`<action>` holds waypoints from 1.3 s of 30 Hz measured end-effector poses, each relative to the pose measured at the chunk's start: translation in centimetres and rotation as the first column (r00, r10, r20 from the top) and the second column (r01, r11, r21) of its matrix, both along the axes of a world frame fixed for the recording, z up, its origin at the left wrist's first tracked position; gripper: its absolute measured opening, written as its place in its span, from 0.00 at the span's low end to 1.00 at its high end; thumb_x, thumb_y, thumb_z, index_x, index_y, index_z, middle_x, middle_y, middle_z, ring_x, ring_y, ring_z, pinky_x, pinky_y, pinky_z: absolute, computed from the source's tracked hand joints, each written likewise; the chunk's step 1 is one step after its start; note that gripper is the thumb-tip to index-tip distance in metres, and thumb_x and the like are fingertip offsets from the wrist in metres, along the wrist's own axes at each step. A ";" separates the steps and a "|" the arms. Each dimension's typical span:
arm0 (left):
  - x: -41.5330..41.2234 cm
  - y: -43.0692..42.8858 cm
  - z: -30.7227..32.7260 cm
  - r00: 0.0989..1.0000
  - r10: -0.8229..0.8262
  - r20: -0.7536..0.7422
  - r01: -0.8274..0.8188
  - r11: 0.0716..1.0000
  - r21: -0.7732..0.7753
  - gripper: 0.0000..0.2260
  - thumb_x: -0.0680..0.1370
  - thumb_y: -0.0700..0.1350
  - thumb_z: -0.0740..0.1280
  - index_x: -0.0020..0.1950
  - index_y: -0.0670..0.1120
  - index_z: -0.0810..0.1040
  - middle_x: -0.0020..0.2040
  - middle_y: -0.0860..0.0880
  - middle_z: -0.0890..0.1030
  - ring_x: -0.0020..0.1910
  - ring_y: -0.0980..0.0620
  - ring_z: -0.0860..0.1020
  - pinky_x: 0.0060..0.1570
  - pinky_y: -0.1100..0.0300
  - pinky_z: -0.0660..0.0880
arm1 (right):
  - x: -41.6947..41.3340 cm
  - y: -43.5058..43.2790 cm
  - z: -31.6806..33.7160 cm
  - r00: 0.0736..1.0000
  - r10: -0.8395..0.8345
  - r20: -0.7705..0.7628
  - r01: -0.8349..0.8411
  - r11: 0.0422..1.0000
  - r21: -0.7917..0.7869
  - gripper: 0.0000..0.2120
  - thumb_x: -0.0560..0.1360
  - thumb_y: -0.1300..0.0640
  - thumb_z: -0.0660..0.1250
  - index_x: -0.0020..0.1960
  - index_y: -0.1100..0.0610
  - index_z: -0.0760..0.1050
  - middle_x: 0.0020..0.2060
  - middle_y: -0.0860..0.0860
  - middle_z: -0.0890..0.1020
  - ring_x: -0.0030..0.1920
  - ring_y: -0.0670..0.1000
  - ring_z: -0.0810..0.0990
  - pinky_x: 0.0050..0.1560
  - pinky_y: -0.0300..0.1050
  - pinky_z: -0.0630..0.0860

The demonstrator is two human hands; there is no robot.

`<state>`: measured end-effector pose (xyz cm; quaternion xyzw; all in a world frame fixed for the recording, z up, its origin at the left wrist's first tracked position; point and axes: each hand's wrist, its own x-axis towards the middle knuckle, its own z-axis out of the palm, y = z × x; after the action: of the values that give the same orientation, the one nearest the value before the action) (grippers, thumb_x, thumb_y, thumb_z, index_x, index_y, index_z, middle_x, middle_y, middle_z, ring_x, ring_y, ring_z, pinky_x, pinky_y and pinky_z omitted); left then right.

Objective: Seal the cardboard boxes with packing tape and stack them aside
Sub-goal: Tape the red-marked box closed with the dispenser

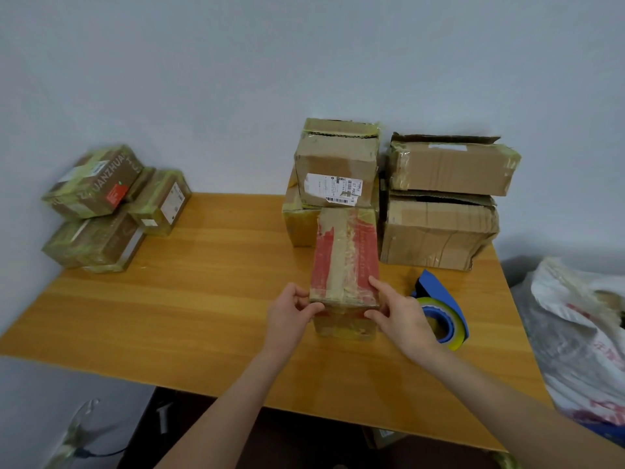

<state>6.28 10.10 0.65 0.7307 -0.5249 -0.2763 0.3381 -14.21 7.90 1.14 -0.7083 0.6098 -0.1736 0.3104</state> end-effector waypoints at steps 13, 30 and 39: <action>-0.1 -2.7 -0.7 0.838 -0.384 0.387 0.357 0.923 0.141 0.46 0.71 0.58 0.71 0.79 0.45 0.49 0.78 0.45 0.57 0.72 0.46 0.66 0.68 0.52 0.68 | 1.2 -2.1 1.4 0.869 0.132 -0.477 -0.194 0.978 -0.082 0.37 0.74 0.32 0.59 0.74 0.50 0.55 0.55 0.51 0.81 0.49 0.54 0.81 0.43 0.47 0.76; 0.3 -3.4 2.5 0.804 -0.367 0.469 0.304 0.930 0.207 0.31 0.79 0.65 0.49 0.78 0.50 0.58 0.79 0.48 0.53 0.76 0.48 0.56 0.73 0.49 0.60 | 0.8 -1.6 0.9 0.976 0.207 -0.070 -0.205 0.978 0.037 0.27 0.79 0.43 0.63 0.75 0.45 0.59 0.59 0.49 0.81 0.47 0.48 0.82 0.43 0.41 0.79; 2.2 -4.0 3.6 0.399 -0.668 0.628 0.403 0.743 0.534 0.42 0.76 0.57 0.66 0.79 0.53 0.40 0.79 0.48 0.38 0.78 0.48 0.41 0.76 0.48 0.45 | 2.4 1.2 3.0 0.910 0.398 -0.120 -0.411 0.903 -0.123 0.10 0.78 0.46 0.64 0.54 0.47 0.81 0.50 0.43 0.83 0.49 0.45 0.80 0.48 0.45 0.78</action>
<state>8.44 6.08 4.29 0.6032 -0.7772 -0.0938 -0.1530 -11.76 9.11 4.10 -0.8473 0.4490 -0.1163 0.2587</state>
